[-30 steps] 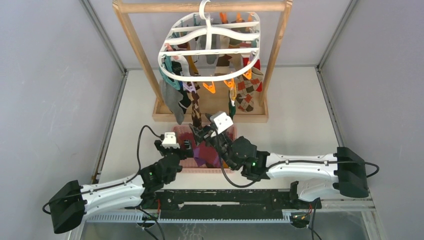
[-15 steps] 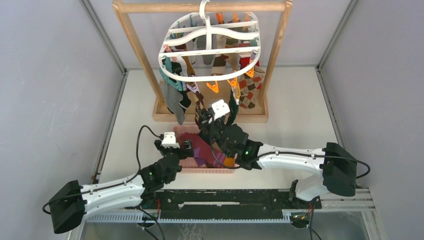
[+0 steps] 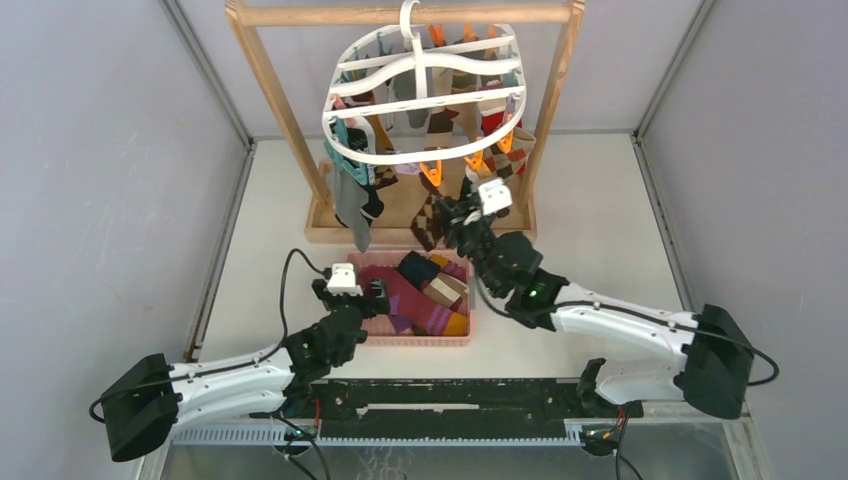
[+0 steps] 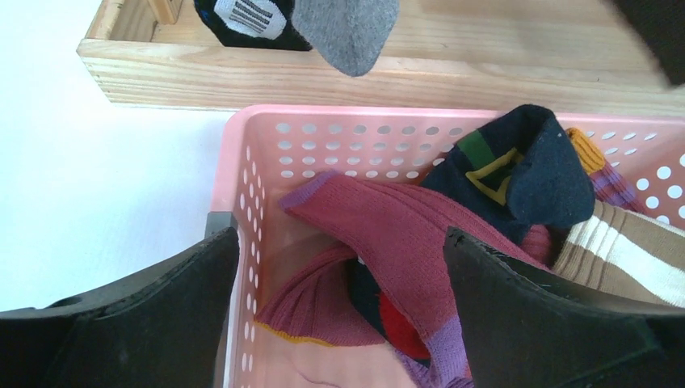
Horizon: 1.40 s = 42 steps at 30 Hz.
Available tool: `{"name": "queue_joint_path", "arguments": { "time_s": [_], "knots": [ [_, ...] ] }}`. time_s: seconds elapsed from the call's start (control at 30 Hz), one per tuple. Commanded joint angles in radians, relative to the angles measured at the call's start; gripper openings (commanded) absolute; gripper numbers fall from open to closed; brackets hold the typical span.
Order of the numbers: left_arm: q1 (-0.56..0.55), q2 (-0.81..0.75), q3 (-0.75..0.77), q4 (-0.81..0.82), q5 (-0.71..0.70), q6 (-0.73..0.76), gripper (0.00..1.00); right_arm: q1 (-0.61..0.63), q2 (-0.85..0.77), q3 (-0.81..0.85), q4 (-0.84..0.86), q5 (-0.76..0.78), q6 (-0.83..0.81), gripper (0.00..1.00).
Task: Remove the socks clipped to the hanger
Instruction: Adjust the hanger on the clothesline.
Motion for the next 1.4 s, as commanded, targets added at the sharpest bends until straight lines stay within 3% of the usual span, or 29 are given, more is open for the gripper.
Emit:
{"name": "queue_joint_path", "arguments": {
  "time_s": [0.0,0.4,0.7,0.9,1.17,1.23,1.37],
  "knots": [
    [-0.003,0.029,0.017,0.045,0.005,-0.005,1.0,-0.101,-0.115,-0.039,-0.022,-0.108,0.12,0.06],
    [-0.004,0.042,0.037,0.038,0.02,0.002,1.0,-0.441,-0.233,-0.076,-0.103,-0.31,0.321,0.06],
    [-0.004,0.016,0.042,0.011,0.017,0.009,1.0,-0.714,-0.154,-0.001,-0.128,-0.499,0.458,0.07],
    [-0.005,0.015,0.05,0.001,0.016,0.013,1.0,-0.801,-0.008,0.1,-0.128,-0.598,0.512,0.07],
    [-0.005,0.025,0.053,0.005,0.006,0.018,1.0,-0.823,0.113,0.181,-0.147,-0.656,0.521,0.08],
    [-0.004,0.037,0.055,0.009,0.005,0.019,1.0,-0.823,0.116,0.174,-0.153,-0.669,0.517,0.15],
    [-0.004,0.063,0.064,0.022,0.004,0.023,1.0,-0.815,0.063,0.135,-0.19,-0.643,0.494,0.44]
  ]
}}
